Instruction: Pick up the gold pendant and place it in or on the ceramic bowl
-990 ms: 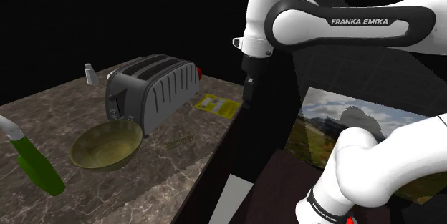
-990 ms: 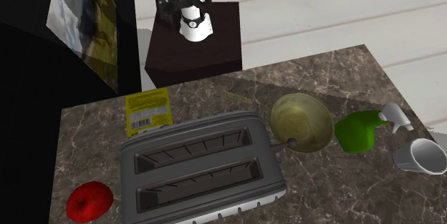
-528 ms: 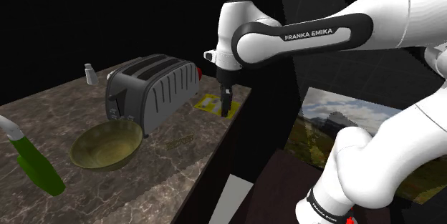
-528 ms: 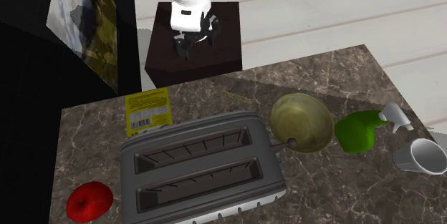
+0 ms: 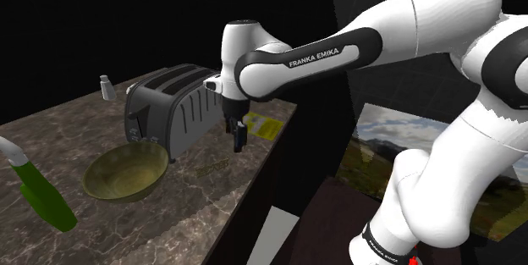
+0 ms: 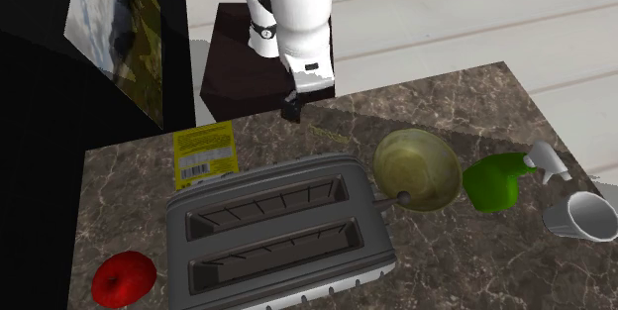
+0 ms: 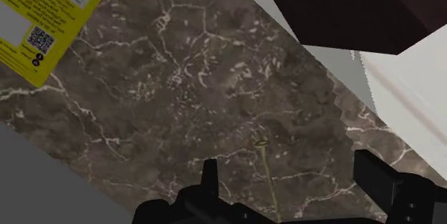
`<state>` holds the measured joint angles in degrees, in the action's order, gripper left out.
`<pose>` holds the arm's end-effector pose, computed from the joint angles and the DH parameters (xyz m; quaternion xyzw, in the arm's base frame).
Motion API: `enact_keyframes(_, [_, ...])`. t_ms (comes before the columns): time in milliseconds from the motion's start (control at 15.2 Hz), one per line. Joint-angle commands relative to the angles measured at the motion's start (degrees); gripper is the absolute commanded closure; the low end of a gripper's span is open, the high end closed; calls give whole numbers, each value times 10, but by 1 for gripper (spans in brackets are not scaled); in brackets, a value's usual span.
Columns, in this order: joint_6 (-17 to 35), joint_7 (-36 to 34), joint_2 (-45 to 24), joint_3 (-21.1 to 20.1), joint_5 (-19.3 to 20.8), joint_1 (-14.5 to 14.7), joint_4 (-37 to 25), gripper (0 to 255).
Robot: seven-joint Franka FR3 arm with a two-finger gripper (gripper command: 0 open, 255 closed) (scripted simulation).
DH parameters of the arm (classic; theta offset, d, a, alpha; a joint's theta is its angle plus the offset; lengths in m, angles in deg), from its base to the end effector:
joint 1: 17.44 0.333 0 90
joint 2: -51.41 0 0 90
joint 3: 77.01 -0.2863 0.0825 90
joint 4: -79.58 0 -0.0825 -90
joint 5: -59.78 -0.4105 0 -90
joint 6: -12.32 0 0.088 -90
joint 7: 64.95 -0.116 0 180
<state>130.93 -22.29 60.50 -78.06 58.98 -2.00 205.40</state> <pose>0.5096 0.1518 0.4047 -0.8712 -0.4906 -0.0170 0.0009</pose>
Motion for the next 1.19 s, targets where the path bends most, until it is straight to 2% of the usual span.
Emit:
enact_keyframes(0, [21, 38, -35, -5, -4, 11, -18, 0])
enact_keyframes(198, [43, 86, -79, -15, -10, 24, -43, 0])
enact_keyframes(726, [99, 85, -107, -16, -9, 25, -15, 0])
enact_keyframes(1122, [99, 85, -107, -16, -9, 25, -15, 0])
